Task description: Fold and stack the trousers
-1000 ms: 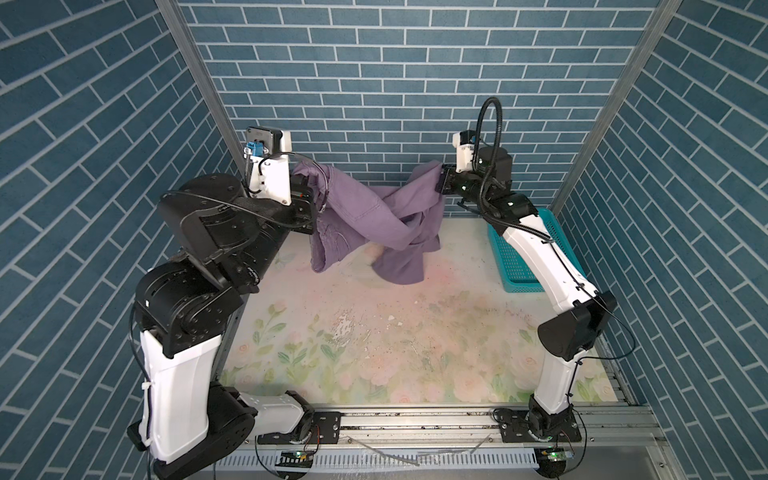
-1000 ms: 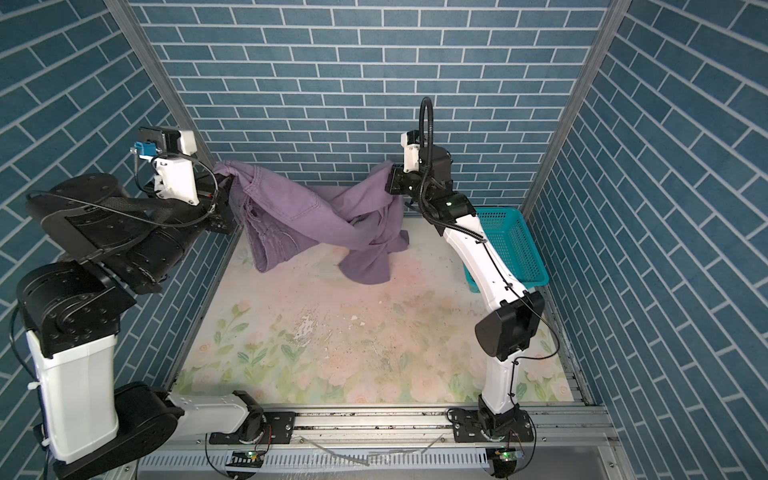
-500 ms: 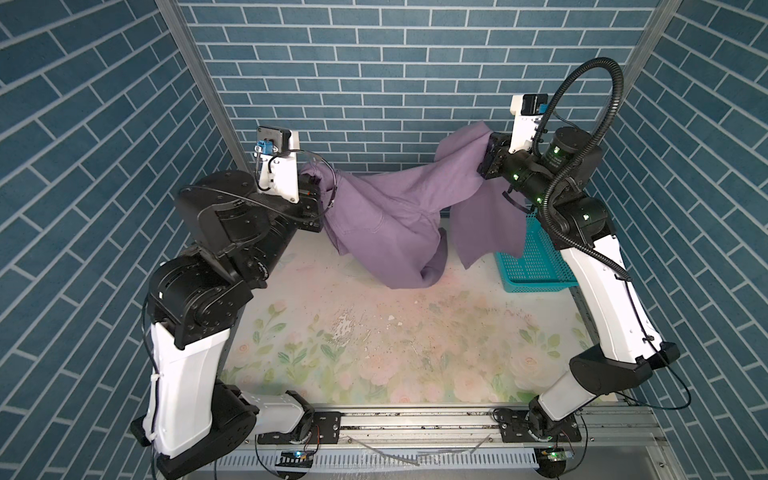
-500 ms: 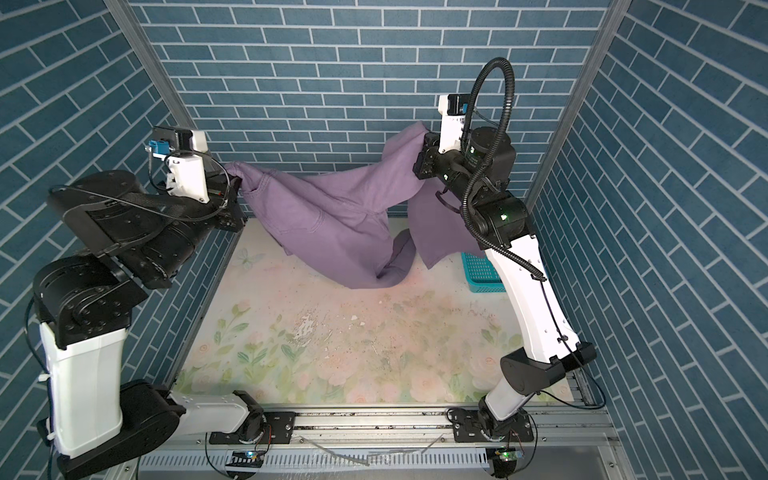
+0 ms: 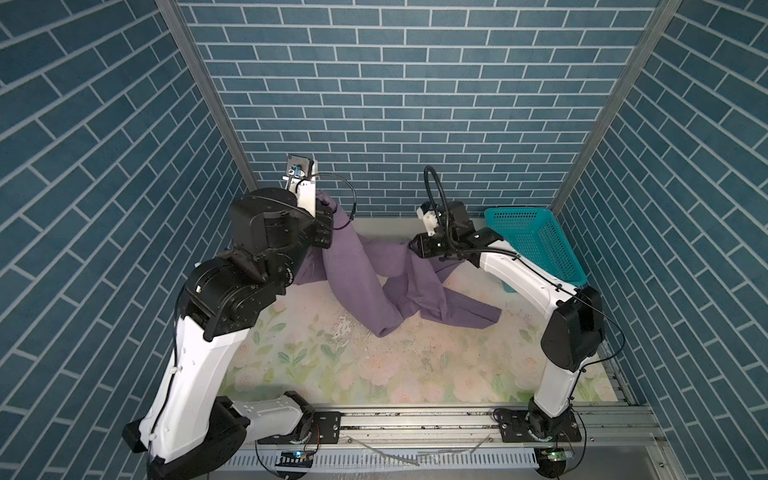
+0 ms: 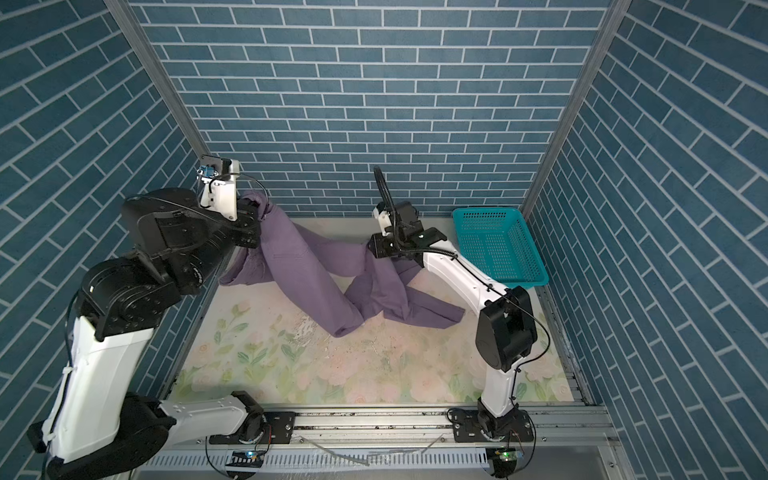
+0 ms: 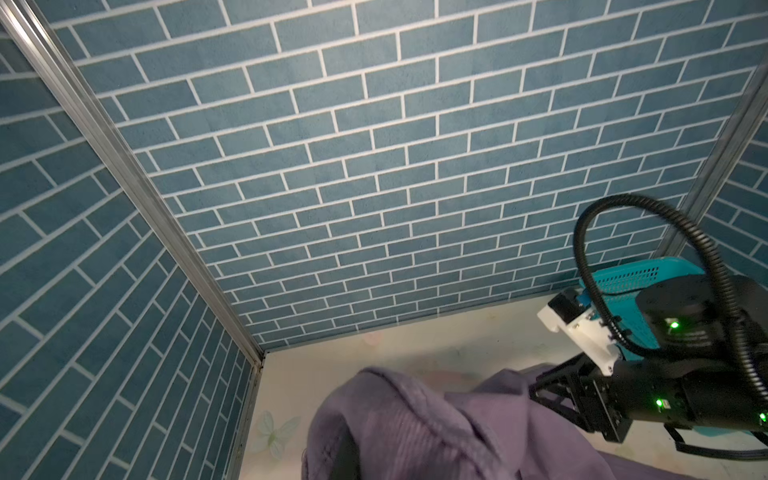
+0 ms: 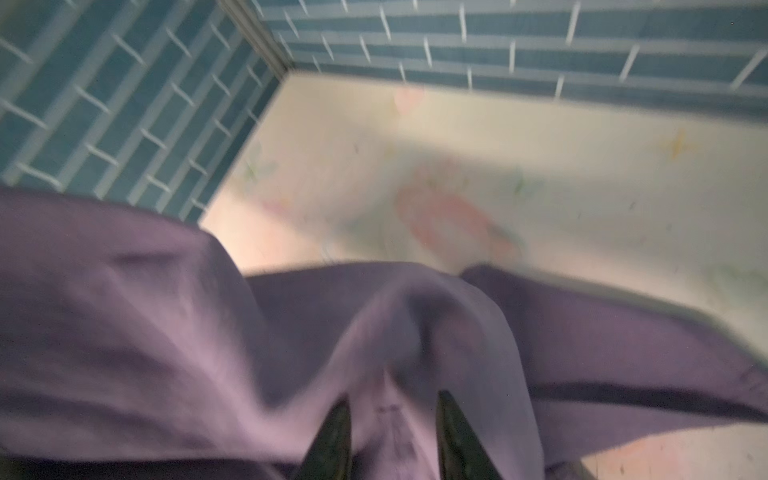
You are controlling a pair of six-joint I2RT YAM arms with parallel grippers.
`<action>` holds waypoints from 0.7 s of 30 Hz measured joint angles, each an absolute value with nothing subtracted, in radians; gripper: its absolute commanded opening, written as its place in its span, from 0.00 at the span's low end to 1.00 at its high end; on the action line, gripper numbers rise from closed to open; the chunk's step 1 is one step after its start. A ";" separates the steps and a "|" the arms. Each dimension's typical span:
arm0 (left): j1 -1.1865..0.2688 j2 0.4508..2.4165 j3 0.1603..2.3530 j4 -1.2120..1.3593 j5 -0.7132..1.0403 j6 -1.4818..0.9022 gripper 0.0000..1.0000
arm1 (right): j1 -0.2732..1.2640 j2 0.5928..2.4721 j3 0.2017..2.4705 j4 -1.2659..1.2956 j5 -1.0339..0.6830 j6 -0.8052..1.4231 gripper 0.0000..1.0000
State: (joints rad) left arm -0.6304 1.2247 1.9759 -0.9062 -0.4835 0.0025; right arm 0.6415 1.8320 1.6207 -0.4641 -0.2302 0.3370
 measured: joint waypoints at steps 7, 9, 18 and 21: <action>-0.628 1.151 1.759 -0.895 -0.540 -0.043 0.00 | 0.508 1.697 1.475 -0.599 -0.046 0.342 0.51; -0.625 1.134 1.693 -0.891 -0.547 -0.059 0.03 | 0.438 1.621 1.450 -0.630 0.030 0.346 0.59; -0.592 1.101 1.525 -0.884 -0.520 -0.121 0.04 | 0.213 1.463 1.325 -0.757 0.184 0.390 0.68; -0.585 1.098 1.506 -0.883 -0.505 -0.136 0.04 | 0.186 1.482 1.261 -0.759 0.137 0.410 0.67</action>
State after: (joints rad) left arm -0.5850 1.0981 1.5059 -0.8833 -0.5045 -0.1360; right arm 0.1860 1.4822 1.2610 -0.7589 0.1368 0.4099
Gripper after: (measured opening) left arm 0.096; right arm 0.676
